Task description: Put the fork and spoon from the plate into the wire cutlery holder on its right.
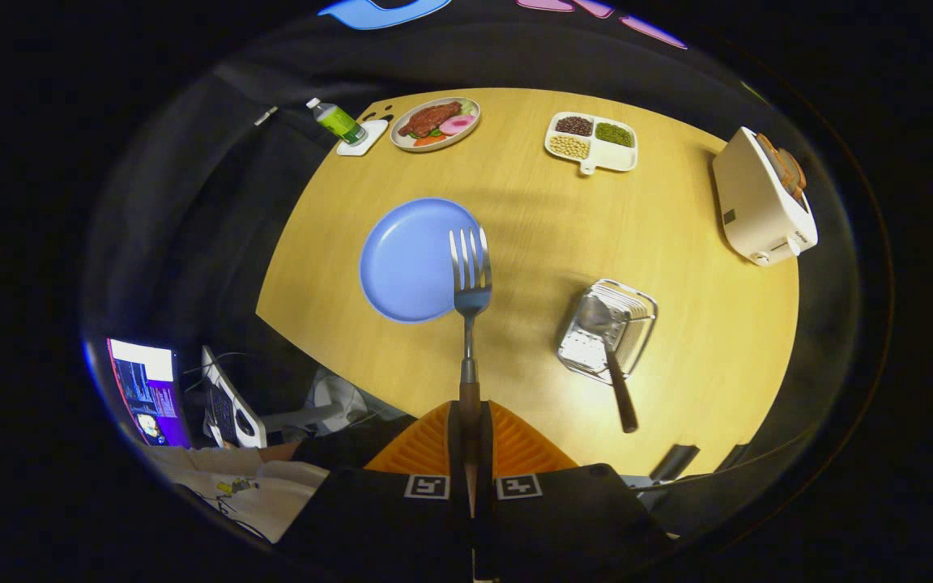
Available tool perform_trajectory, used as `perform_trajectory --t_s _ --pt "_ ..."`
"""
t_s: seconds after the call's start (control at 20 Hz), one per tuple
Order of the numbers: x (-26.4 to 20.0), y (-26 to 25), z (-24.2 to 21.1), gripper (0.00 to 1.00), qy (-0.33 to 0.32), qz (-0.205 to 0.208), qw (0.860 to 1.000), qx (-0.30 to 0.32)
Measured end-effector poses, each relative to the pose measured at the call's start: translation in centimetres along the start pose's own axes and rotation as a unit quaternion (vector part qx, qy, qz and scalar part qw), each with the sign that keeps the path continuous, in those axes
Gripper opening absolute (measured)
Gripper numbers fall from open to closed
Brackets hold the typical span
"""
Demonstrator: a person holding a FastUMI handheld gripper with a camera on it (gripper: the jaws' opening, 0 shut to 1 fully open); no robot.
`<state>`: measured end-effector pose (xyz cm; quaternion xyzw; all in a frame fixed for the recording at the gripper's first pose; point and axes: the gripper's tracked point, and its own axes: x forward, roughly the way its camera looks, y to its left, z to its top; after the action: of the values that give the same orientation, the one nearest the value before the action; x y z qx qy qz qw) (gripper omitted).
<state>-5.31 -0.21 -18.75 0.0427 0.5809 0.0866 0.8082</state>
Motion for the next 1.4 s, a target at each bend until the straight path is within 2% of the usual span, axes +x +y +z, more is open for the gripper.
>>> perform_trajectory --t_s 0.15,0.5,0.85,1.15,1.35,1.4 --pt "-1.4 -4.0 -0.6 0.06 0.039 -0.038 0.998 -0.022" --pt "-1.0 -9.4 -2.2 0.07 0.151 -0.062 0.986 -0.023" --pt "1.5 -10.4 -1.7 0.07 0.224 -0.031 0.974 -0.012" --pt "2.7 -11.0 -0.7 0.08 0.254 -0.026 0.967 -0.001" --pt "2.7 -11.1 -0.1 0.16 0.246 -0.023 0.969 -0.001" --pt "2.6 -10.8 0.0 0.34 0.239 -0.017 0.971 -0.001"
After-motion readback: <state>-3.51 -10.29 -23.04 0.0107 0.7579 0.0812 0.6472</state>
